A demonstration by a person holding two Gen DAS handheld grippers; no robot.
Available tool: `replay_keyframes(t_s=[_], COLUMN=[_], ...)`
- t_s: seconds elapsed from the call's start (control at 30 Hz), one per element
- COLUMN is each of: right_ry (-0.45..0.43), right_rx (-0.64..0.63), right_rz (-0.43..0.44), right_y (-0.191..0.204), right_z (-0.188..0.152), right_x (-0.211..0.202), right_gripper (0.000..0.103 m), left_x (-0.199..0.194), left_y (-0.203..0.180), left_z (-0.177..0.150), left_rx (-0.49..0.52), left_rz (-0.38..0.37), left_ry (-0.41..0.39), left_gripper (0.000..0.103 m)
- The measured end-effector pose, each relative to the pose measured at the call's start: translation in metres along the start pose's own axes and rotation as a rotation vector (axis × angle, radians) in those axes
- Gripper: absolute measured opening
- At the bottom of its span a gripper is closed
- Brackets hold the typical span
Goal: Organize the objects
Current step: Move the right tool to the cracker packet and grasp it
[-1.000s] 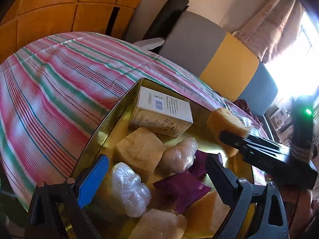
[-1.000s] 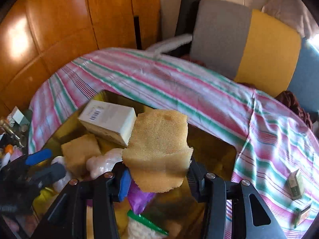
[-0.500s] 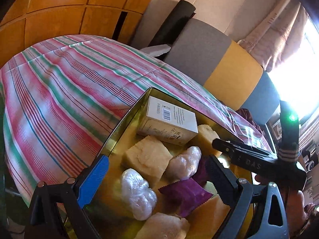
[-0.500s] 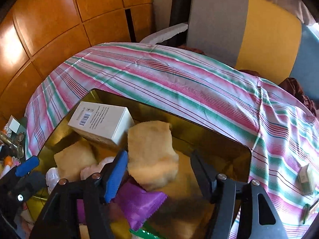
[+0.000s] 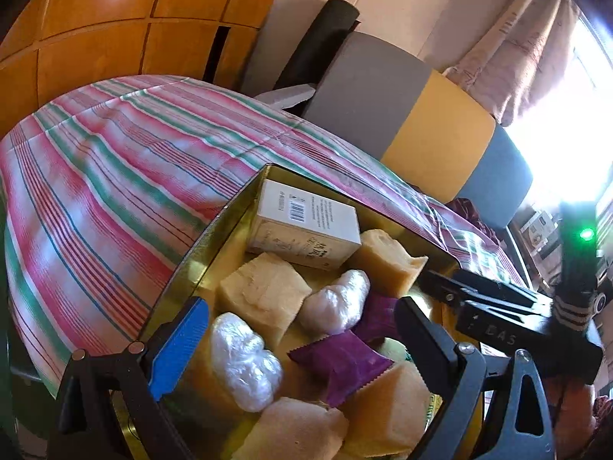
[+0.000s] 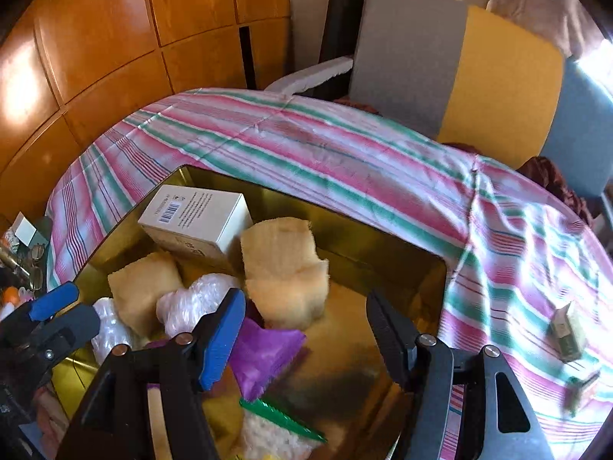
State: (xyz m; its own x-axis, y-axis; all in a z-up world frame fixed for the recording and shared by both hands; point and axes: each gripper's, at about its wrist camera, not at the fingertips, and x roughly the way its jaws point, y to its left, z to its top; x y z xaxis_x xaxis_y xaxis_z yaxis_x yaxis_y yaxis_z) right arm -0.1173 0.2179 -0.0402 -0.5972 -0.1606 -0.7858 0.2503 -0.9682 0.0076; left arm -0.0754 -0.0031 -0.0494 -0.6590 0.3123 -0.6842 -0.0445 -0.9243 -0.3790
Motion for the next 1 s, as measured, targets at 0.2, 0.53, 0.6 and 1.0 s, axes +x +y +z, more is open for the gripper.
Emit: replay_keyframes(t_s=[0.2, 0.53, 0.6, 1.0], right_ry=[-0.053, -0.114, -0.115, -0.038], right_rx=[0.010, 0.119, 0.190, 0.830], right_rz=[-0.024, -0.152, -0.195, -0.388], right_y=[-0.017, -0.083, -0.107, -0.302], right_z=[-0.008, -0.059, -0.081, -0.173], right_x=[-0.029, -0.066, -0.071, -0.088], right_gripper=[0.071, 0.083, 0.087, 0.088], left_x=[-0.001, -0.014, -0.017, -0.038], left_y=[-0.017, -0.064, -0.078, -0.151], left_z=[-0.007, -0.026, -0.034, -0.083], left_rx=[0.055, 0.199, 0.239, 0.379], left_rz=[-0.016, -0.119, -0.153, -0.308], left_ry=[0.001, -0.012, -0.007, 0.060], left_gripper=[0.098, 0.098, 0.098, 0.098])
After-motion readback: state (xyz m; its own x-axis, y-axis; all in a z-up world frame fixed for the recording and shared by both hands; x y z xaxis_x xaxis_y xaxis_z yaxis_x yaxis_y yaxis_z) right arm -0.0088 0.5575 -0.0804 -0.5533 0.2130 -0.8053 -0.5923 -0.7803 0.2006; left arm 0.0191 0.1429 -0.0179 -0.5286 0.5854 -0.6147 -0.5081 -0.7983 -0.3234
